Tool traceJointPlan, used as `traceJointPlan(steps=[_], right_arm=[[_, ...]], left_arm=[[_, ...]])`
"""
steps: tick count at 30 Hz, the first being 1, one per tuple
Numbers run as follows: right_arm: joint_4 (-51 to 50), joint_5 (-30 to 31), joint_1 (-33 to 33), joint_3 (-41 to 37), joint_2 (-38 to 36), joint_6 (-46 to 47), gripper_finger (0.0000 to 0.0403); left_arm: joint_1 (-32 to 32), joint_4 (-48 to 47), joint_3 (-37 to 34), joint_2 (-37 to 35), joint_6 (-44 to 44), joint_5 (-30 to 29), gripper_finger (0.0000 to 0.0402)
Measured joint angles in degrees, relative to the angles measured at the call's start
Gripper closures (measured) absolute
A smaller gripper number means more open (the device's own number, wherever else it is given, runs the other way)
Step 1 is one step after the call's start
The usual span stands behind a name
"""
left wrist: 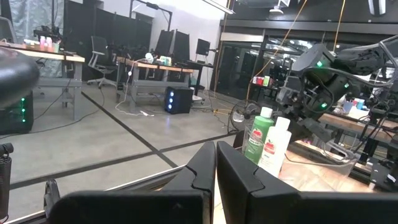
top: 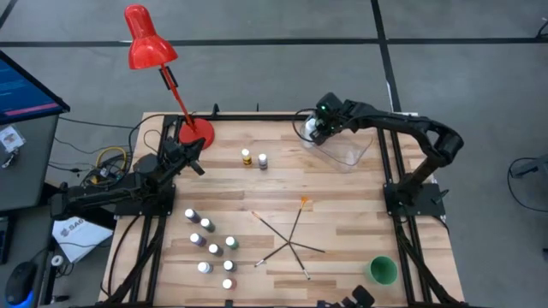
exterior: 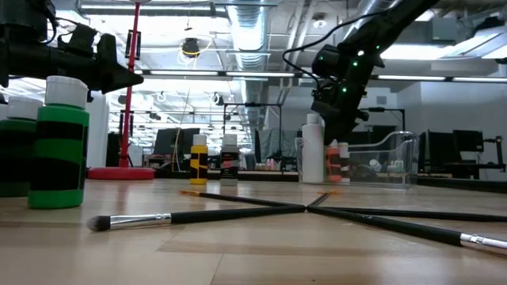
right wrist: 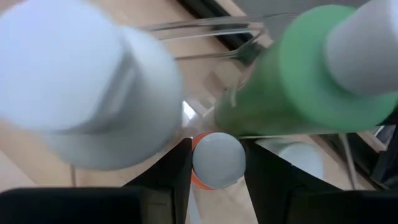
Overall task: Pick & Place Paint Supplies
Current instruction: Put the small orange paint bottle into the transparent bin, then put the small gray paint bottle into the transparent bin
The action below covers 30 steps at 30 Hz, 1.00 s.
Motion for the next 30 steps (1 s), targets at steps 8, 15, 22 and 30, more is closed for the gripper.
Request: traceJointPlan(steps=[8,15,22,30], right_arm=[[2.1,0.23,0.14,0.02,-0.11,-0.87,0.0274],[2.29,0.36,0.14,0.02,-0.09,-0.9,0.0257],[2.35,0.34,0.14,0.02,-0.13,-1.64,0.0247],[0.93,0.36,1.13,0.05,-6.2,-2.25,0.022]], left_arm=[[0.0,0.43,0.0,0.0,0.0,-0.01,0.0394],[0.0,0.67,0.0,0.0,0.0,-0.01,0.0394],[0.0,0.89,0.0,0.0,0.0,-0.01,0.0394],[0.0,0.96,0.0,0.0,0.0,-0.01,0.0394]])
